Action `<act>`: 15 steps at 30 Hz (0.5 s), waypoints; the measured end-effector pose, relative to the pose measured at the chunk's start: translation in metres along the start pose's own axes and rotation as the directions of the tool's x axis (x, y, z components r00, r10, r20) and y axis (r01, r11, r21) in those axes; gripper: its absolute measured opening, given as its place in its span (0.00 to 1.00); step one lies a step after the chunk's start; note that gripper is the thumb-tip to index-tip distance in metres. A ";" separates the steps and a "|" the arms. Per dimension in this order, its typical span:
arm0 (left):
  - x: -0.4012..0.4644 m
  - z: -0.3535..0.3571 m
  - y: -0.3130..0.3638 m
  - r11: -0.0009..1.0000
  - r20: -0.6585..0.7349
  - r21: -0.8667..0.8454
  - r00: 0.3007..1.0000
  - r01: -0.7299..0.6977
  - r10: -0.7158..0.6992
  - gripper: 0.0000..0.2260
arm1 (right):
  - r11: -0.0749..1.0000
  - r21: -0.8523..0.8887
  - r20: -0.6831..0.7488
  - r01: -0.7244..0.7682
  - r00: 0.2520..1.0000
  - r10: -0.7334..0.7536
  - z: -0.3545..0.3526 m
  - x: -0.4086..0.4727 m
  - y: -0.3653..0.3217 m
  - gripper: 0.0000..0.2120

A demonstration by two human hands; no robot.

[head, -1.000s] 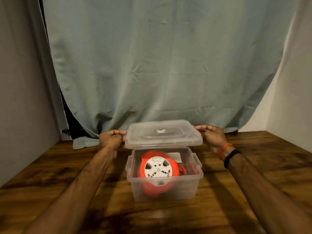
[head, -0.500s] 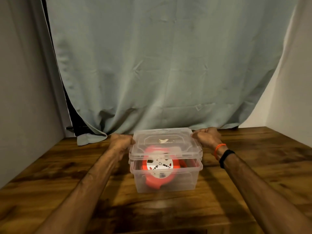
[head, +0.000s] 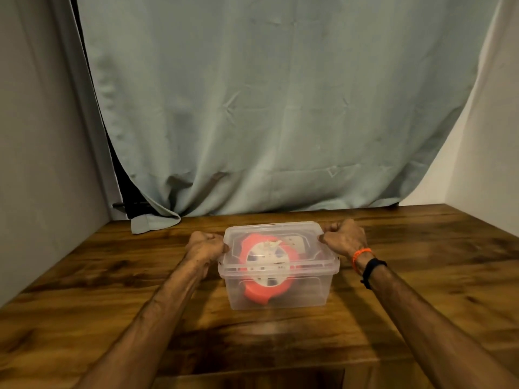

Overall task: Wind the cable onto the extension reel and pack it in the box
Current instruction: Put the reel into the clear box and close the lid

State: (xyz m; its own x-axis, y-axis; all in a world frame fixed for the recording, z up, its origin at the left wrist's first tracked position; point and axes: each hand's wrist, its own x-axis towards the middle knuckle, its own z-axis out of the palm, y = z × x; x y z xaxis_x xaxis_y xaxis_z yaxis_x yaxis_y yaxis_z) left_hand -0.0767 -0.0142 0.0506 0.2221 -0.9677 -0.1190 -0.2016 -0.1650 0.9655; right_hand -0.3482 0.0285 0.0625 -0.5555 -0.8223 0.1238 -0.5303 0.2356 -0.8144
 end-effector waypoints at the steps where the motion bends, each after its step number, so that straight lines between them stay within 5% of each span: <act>1: 0.000 0.000 0.000 1.000 -0.003 0.002 1.000 0.007 -0.007 0.08 | 1.000 0.011 0.004 0.001 1.000 -0.001 0.000 0.000 0.001 0.07; 15: -0.001 0.021 -0.008 0.998 0.013 -0.039 0.999 -0.043 0.043 0.08 | 0.990 0.136 0.174 0.028 0.983 -0.052 0.014 0.002 0.009 0.14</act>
State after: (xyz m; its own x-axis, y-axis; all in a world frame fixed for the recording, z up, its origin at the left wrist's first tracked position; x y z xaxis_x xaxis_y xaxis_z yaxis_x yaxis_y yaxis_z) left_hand -0.0955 -0.0160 0.0381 0.2005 -0.9764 -0.0804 -0.1737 -0.1161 0.9779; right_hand -0.3450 0.0217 0.0469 -0.4074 -0.9109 0.0654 -0.4537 0.1397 -0.8802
